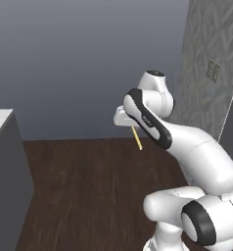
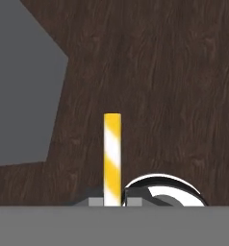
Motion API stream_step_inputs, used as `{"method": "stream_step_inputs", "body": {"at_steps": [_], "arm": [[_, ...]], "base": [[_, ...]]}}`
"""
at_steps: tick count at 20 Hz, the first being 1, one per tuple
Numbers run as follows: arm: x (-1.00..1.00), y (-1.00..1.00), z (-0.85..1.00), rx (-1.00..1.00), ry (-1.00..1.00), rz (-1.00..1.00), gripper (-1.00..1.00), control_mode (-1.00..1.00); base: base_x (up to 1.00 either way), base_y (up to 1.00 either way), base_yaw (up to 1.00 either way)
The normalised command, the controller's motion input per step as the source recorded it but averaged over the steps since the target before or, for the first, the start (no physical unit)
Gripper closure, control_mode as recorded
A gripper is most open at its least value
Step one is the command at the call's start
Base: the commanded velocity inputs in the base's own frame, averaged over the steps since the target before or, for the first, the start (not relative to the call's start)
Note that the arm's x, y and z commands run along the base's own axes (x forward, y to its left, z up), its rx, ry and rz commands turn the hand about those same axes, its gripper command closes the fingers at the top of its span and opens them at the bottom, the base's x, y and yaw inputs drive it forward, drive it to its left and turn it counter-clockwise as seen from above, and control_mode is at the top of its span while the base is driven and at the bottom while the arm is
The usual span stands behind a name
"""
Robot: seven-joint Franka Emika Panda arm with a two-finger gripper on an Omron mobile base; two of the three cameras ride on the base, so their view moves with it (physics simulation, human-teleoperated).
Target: Take a straw from the drawer in front and place it inside the glass cup on the dining counter.
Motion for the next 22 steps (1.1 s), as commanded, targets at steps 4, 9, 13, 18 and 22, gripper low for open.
{"method": "stream_step_inputs", "body": {"at_steps": [4,9,13,18,22], "arm": [[0.0,0.0,0.0,0.0,0.0,0.0,1.0,1.0],[0.0,0.0,0.0,0.0,0.0,0.0,1.0,1.0],[0.0,0.0,0.0,0.0,0.0,0.0,1.0,1.0],[0.0,0.0,0.0,0.0,0.0,0.0,1.0,1.0],[0.0,0.0,0.0,0.0,0.0,0.0,1.0,1.0]], "base": [[1.0,0.39,0.09],[1.0,0.32,0.12],[1.0,0.12,0.17],[1.0,0.01,0.29],[1.0,0.0,0.49]]}}
